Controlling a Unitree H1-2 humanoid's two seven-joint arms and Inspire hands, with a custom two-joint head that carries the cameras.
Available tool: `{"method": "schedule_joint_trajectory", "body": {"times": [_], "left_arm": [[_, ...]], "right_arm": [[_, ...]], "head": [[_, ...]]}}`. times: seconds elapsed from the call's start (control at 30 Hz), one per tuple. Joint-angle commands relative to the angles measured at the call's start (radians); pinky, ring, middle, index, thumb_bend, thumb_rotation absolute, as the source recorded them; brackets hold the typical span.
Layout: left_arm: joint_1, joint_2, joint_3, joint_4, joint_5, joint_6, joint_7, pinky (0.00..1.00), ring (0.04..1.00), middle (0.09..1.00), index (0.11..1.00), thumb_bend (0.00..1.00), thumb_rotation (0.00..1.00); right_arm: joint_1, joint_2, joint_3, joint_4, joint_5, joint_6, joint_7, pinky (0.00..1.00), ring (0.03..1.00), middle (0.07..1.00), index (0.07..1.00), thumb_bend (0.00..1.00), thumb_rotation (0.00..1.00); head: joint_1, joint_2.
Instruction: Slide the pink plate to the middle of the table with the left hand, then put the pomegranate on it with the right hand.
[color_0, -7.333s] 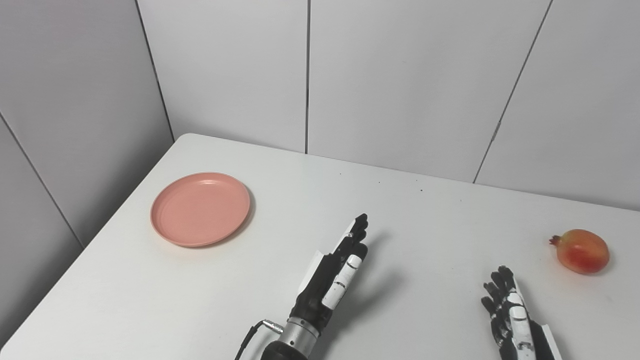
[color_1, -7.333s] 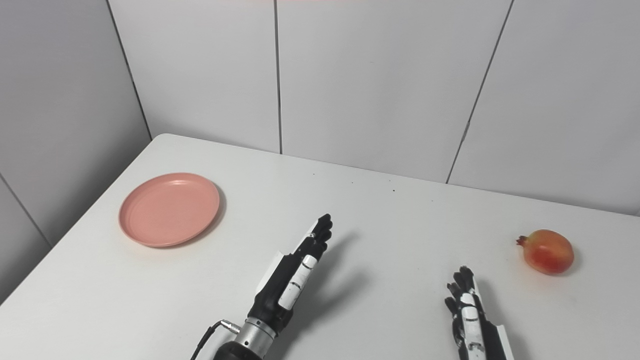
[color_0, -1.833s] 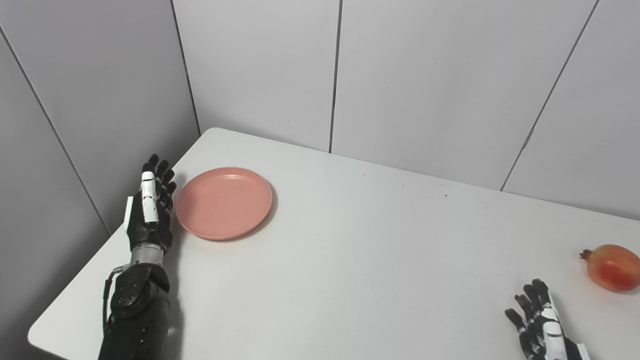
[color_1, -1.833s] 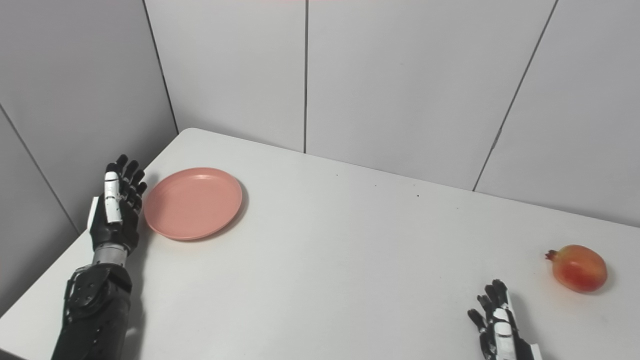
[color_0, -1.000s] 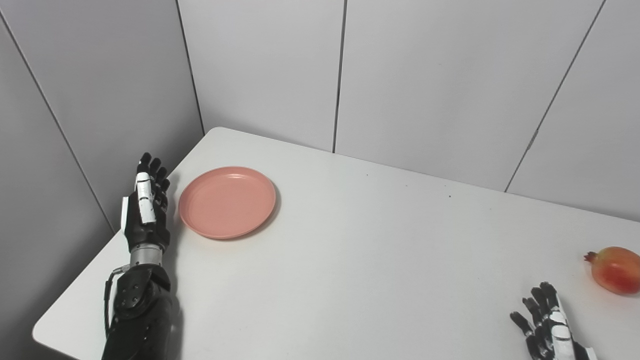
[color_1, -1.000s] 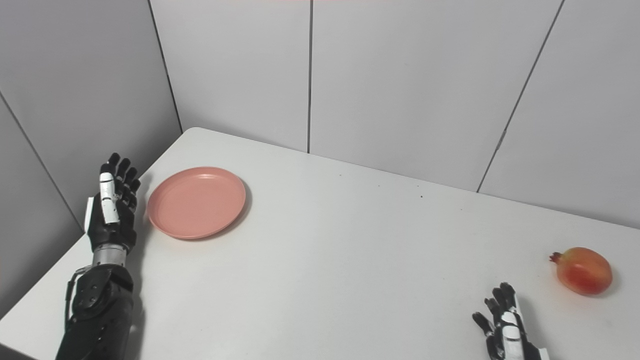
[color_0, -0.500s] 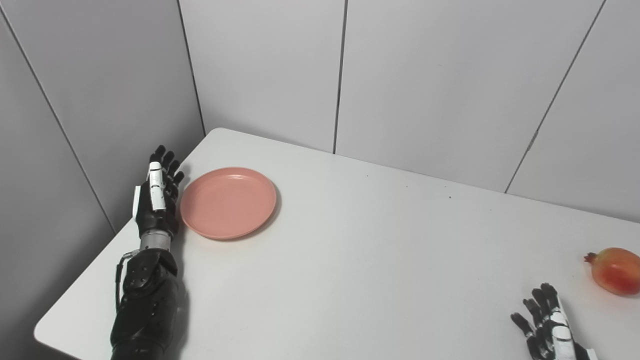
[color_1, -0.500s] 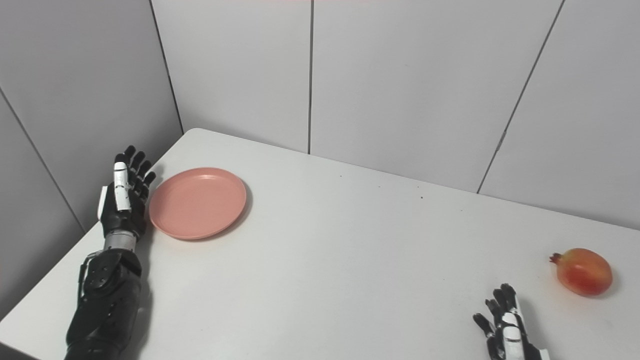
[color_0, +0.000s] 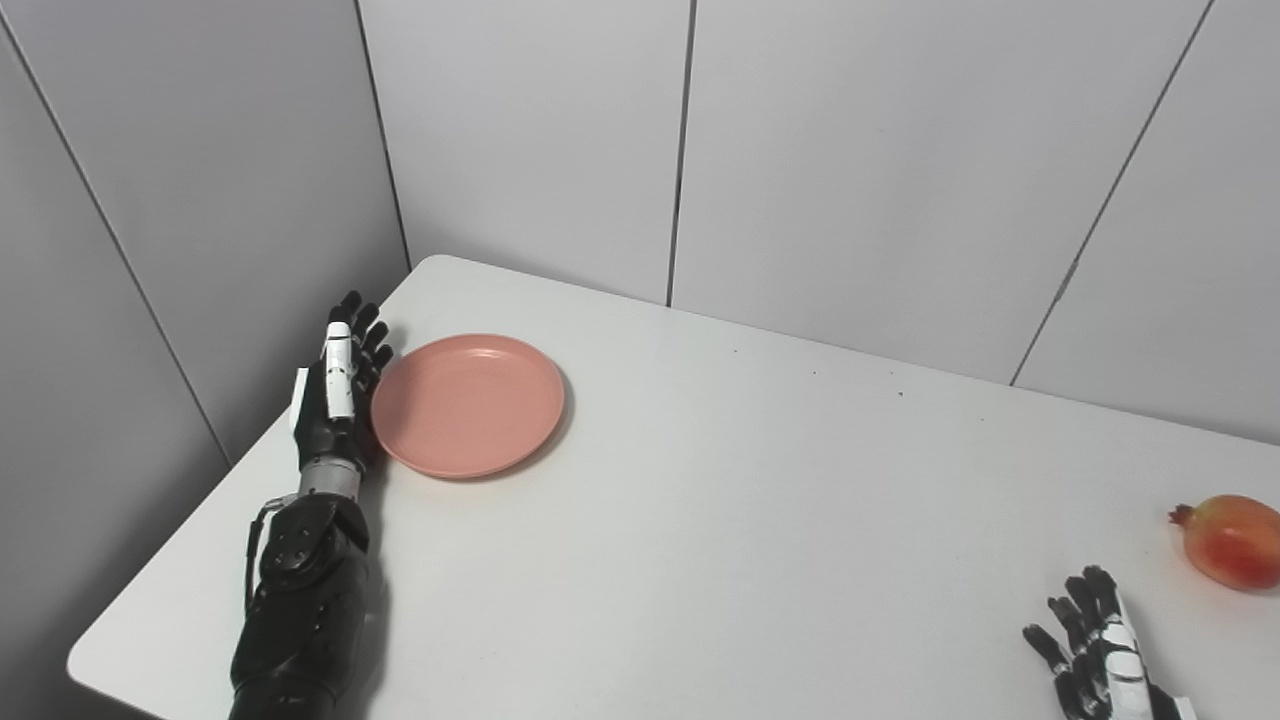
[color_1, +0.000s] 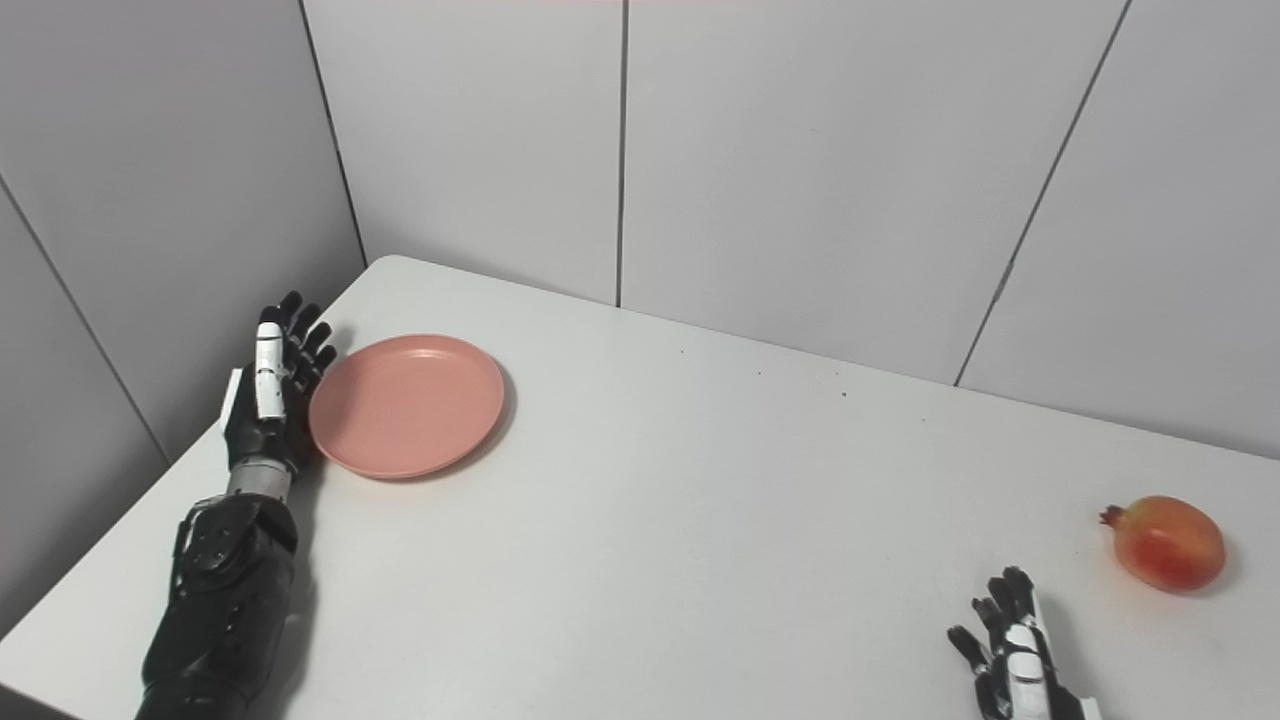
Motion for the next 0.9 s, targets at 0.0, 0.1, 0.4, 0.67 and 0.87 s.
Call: {"method": "schedule_joint_trajectory", "body": {"times": [0.0,0.1,0.4,0.67,0.87], "left_arm": [[-0.012,-0.004,-0.011,-0.011,0.017,0.0,0.009,0.97,0.963,0.963,0.948,0.41,1.0],[-0.017,-0.007,-0.023,-0.01,0.018,0.01,0.0,0.99,0.978,0.973,0.958,0.41,1.0],[-0.036,-0.006,-0.057,0.061,0.021,-0.011,-0.039,0.98,0.97,0.966,0.945,0.44,1.0],[-0.029,-0.013,-0.079,0.061,0.023,-0.011,-0.071,0.97,0.955,0.949,0.925,0.47,1.0],[-0.024,-0.034,-0.101,0.018,0.029,0.021,-0.066,0.95,0.944,0.942,0.923,0.48,1.0]], "right_arm": [[-0.01,0.0,-0.003,-0.013,-0.004,0.008,-0.003,1.0,1.0,1.0,1.0,0.17,1.0],[-0.011,0.003,-0.003,-0.011,0.001,0.002,-0.002,1.0,1.0,1.0,1.0,0.16,1.0],[-0.018,0.002,-0.003,-0.001,0.002,-0.006,0.002,1.0,1.0,1.0,1.0,0.16,1.0],[-0.018,0.004,-0.001,-0.001,-0.001,-0.01,0.001,1.0,1.0,1.0,1.0,0.15,1.0],[-0.017,0.005,0.002,0.006,-0.005,-0.024,0.004,1.0,1.0,1.0,1.0,0.16,1.0]], "head": [[-0.002,0.002],[-0.006,0.002],[-0.013,0.0],[-0.017,0.0],[-0.024,0.001]]}}
